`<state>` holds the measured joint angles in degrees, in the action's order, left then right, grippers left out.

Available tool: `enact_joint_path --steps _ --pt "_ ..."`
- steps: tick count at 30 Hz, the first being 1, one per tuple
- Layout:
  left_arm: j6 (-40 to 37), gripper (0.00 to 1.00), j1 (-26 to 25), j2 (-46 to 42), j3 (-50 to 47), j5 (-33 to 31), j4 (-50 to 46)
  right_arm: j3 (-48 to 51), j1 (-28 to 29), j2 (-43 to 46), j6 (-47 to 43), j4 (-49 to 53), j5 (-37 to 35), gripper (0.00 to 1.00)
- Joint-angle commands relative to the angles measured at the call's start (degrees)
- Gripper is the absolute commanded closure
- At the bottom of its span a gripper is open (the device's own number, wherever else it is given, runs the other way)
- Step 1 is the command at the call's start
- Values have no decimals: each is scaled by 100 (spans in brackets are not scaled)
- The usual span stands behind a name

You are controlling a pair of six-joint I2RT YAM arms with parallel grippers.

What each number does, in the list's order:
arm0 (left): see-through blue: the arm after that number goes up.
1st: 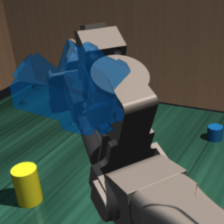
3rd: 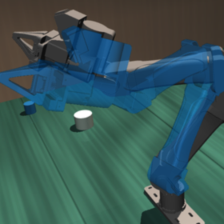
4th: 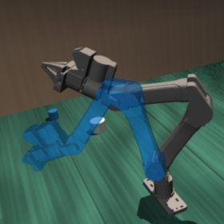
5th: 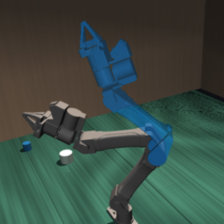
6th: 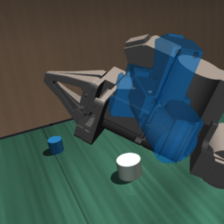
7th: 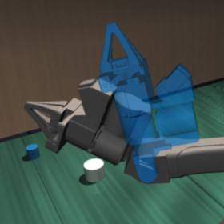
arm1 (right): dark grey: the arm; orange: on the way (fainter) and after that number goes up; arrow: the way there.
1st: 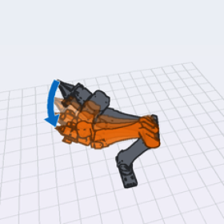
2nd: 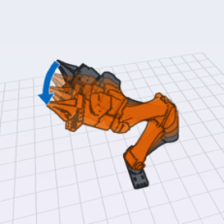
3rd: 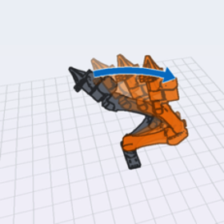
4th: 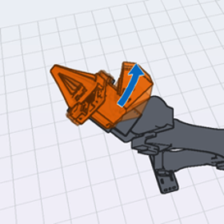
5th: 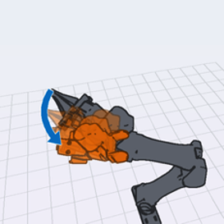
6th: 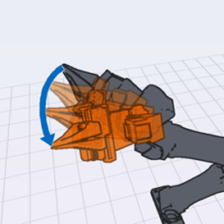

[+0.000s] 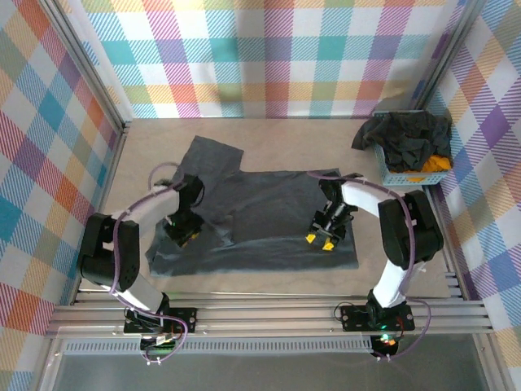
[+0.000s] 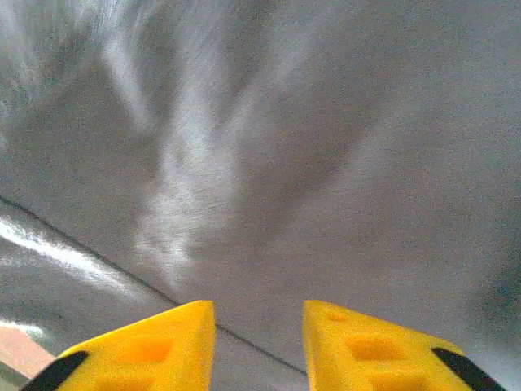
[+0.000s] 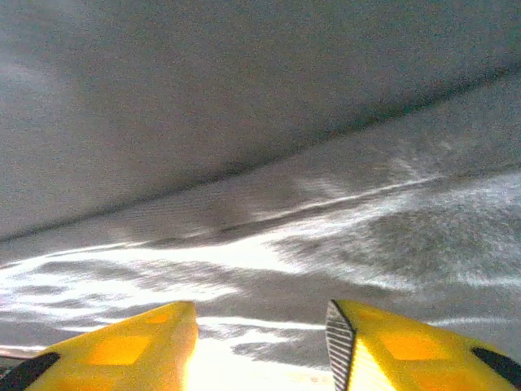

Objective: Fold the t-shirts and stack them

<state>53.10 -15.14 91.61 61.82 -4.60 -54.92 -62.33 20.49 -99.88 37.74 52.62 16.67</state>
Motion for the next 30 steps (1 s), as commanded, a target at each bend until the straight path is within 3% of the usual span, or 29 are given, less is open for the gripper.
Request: enact_joint_path --steps 1,6,10,17,23,30 --pt "-327 62 218 482 1672 -348 -10 -762 -33 504 -53 -661 -244 50" --pt "-659 63 654 2295 4183 -263 96 -1124 -379 352 265 -2864 248 47" --pt "-1036 65 1045 3510 5754 -315 518 -1640 -639 -134 347 -3838 572 45" --pt "-1399 64 1476 5113 7354 -97 1578 -2630 -819 -553 403 -3667 614 45" --pt "-1558 61 1536 6437 8909 228 1927 -2157 -819 -259 625 -3763 682 45" --pt "-1355 57 1459 6891 9099 564 1993 -1639 -819 69 551 -3662 621 45"
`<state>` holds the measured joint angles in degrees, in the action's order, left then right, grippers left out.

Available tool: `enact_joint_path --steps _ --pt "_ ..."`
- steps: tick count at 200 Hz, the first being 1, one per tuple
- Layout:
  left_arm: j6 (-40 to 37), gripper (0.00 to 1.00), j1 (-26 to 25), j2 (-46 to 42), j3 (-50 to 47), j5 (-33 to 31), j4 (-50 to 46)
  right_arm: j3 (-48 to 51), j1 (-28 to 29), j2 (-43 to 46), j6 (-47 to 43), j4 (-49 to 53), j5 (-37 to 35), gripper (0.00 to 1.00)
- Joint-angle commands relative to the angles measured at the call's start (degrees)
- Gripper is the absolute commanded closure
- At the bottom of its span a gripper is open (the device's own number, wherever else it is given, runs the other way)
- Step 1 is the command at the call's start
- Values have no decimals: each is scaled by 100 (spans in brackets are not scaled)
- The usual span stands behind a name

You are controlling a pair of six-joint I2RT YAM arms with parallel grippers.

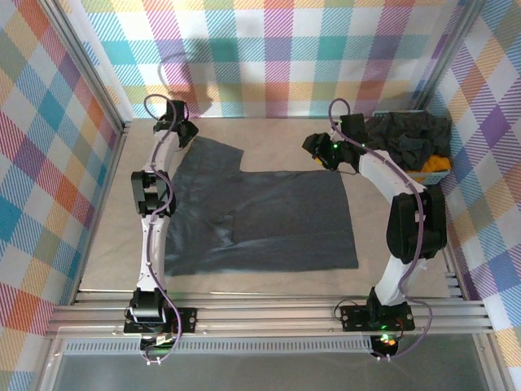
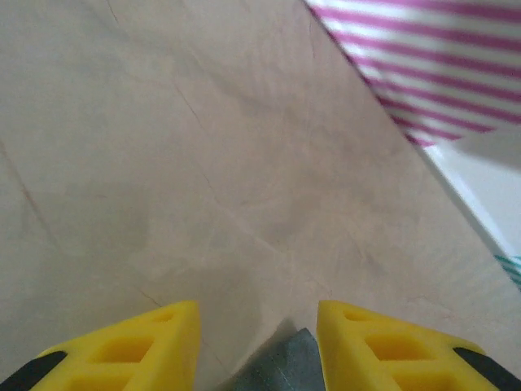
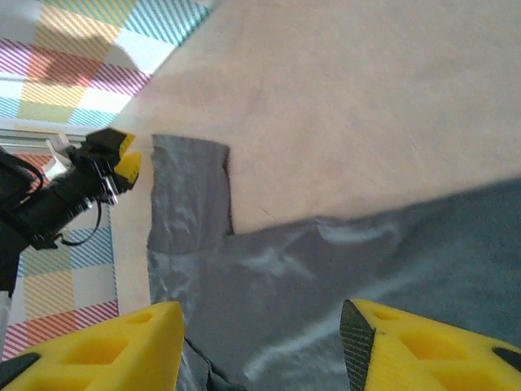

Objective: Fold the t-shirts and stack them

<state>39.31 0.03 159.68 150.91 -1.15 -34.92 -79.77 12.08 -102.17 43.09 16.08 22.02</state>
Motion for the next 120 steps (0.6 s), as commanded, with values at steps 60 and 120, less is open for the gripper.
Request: enact_joint_path --steps 60,120 --pt "-386 57 -566 73 184 -38 -897 -36 8 113 -79 121 228 45" --pt "-336 69 -706 81 184 -643 -1610 -49 -35 30 -69 190 273 45"
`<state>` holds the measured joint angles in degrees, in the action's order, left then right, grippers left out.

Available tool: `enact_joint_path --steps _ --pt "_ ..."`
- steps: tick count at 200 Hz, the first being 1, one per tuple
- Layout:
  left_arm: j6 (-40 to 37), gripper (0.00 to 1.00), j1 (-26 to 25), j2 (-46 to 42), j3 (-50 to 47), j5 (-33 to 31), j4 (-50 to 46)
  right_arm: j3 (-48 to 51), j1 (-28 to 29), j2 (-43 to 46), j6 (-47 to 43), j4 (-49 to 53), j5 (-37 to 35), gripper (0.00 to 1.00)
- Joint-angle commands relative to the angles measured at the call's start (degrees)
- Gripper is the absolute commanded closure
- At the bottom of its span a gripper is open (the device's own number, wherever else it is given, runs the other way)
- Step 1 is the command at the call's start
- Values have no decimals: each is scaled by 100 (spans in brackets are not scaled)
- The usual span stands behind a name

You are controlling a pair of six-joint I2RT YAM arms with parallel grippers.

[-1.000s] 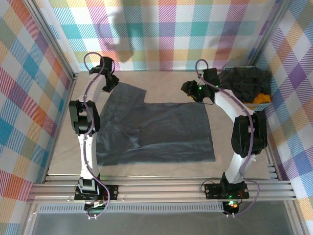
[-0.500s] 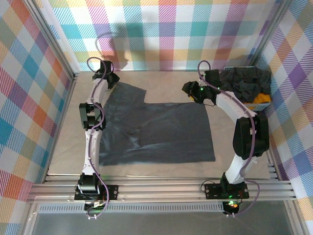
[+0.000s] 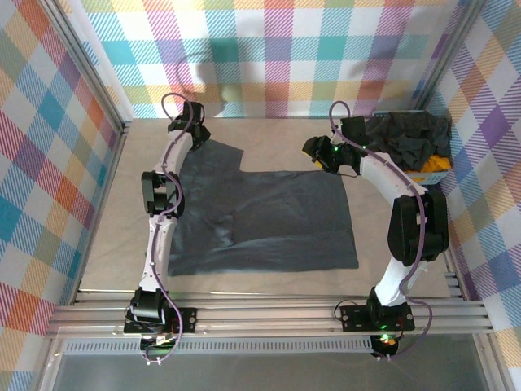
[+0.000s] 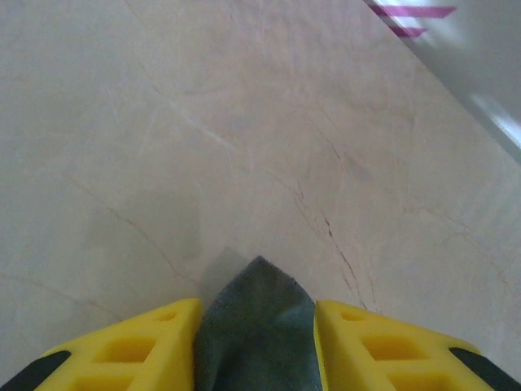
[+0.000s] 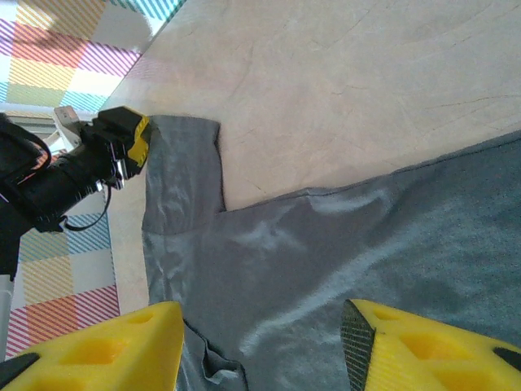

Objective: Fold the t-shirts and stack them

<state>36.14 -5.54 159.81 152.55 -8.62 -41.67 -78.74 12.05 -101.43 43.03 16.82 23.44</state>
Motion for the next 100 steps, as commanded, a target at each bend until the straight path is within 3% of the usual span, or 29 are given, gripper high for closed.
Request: enact_joint_path --steps 1,21,47,65,100 --pt "-19 70 -149 73 16 114 -937 -151 -33 -44 -72 123 127 45" --pt "-48 87 -208 77 16 168 -1016 -151 -61 -44 -97 205 103 45" --pt "-40 100 -290 57 4 135 -1187 -165 -135 -55 -134 385 -43 45" --pt "17 100 -324 -60 10 64 -1305 -275 -233 -120 -149 771 -384 45" --pt "232 100 -395 -754 -313 29 -1159 -624 -455 -587 45 1771 -1836 45"
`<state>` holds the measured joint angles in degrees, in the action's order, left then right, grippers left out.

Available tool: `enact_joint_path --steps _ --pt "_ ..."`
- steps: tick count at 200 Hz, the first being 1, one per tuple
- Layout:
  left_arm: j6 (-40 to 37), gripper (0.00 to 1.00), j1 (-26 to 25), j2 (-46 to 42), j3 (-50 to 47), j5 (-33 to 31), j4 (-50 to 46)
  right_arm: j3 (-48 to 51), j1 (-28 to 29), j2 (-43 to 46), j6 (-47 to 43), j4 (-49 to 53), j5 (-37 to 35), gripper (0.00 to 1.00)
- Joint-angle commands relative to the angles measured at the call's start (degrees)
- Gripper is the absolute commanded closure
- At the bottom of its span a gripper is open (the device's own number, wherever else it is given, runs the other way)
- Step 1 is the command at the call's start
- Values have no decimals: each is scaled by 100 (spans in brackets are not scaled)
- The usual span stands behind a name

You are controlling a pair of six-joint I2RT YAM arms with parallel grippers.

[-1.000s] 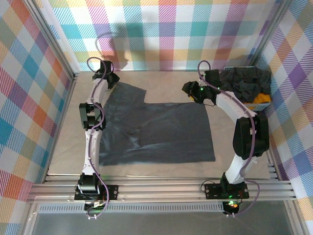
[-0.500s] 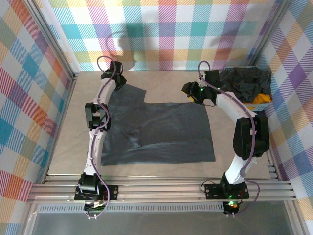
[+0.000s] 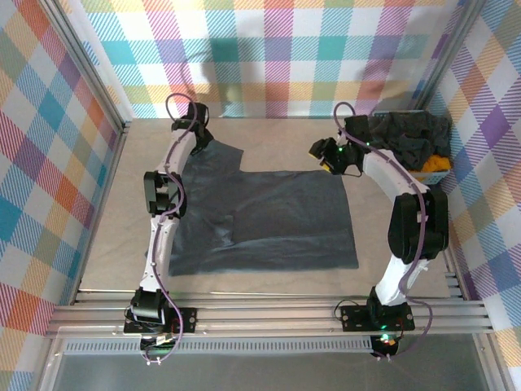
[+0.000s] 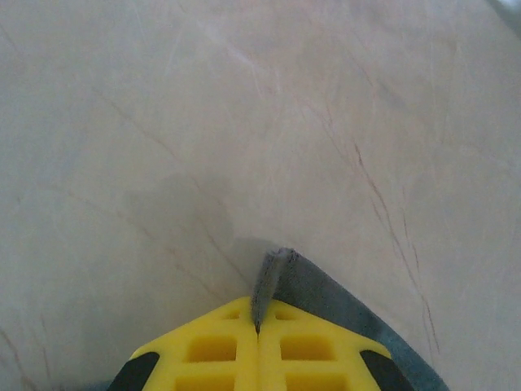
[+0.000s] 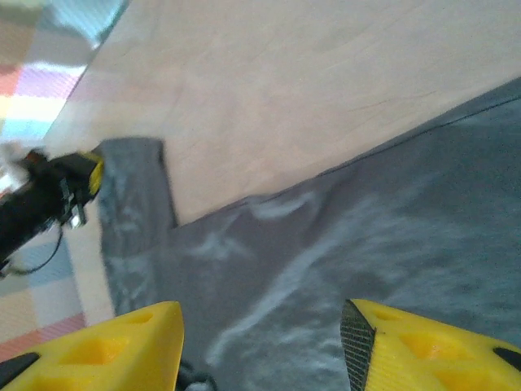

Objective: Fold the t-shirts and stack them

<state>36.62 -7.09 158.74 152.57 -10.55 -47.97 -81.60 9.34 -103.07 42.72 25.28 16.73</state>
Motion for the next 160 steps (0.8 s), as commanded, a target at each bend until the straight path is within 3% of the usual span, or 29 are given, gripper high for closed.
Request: enact_joint_path --steps 1,74,123,160 --pt "190 100 -240 -671 -324 229 -512 -369 -193 -462 80 966 -1219 45" --pt "439 100 -257 -1815 -1368 912 -222 -2352 -283 -2285 -267 2029 -2676 56" --pt "417 100 -258 -2379 -2052 1120 -73 -3182 -328 -3018 -316 2471 -2427 62" --pt "338 100 -258 -2583 -2349 1230 -89 -2902 -320 -3032 -234 2310 -2175 63"
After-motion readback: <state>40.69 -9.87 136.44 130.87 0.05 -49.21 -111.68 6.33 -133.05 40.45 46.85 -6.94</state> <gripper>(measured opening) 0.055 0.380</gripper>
